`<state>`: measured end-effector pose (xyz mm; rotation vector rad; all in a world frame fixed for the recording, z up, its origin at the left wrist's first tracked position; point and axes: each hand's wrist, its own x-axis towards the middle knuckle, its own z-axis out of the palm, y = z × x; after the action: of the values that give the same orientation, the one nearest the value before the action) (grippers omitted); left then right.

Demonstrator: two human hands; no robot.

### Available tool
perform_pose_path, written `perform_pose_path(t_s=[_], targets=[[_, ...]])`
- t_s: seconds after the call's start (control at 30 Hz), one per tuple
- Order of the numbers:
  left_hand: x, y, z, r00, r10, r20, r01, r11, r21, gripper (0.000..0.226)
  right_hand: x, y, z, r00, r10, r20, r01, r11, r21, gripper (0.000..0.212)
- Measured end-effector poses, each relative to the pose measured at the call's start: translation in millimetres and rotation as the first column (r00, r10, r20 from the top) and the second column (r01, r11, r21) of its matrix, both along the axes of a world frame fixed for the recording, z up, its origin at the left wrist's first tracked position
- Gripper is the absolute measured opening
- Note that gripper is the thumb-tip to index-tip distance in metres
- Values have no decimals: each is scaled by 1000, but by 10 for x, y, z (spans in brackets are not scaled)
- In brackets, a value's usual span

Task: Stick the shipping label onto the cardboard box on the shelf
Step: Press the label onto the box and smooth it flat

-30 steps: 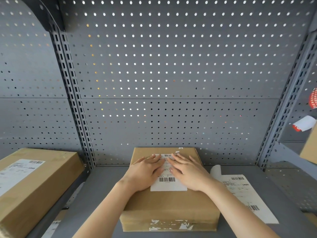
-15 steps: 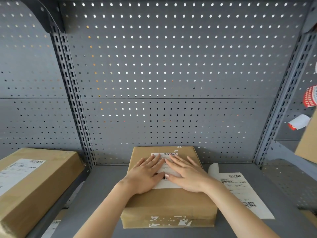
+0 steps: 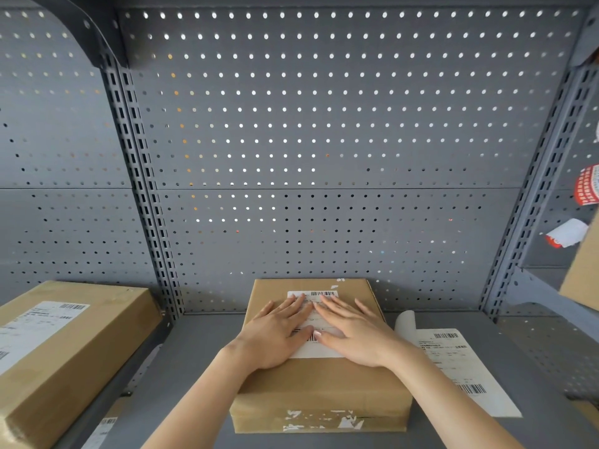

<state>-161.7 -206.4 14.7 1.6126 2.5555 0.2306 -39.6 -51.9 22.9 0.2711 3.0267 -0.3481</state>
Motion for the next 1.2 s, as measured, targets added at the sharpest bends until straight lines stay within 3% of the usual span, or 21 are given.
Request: perform_pose_path(t_s=[0.6, 0.73, 1.0, 1.2], targets=[[184, -38, 33, 989, 59, -139, -32, 981, 190, 44, 101, -140, 35, 999, -10, -42, 10, 1000, 6, 59], [204, -56, 26, 994, 63, -91, -49, 987, 150, 47, 134, -145, 23, 1000, 12, -19, -12, 1000, 1, 59], [214, -103, 4, 999, 39, -32, -41, 997, -71, 59, 192, -127, 14, 998, 64, 25, -64, 998, 9, 58], [215, -102, -3, 998, 42, -39, -45, 995, -84, 60, 217, -127, -8, 997, 74, -7, -74, 997, -6, 55]])
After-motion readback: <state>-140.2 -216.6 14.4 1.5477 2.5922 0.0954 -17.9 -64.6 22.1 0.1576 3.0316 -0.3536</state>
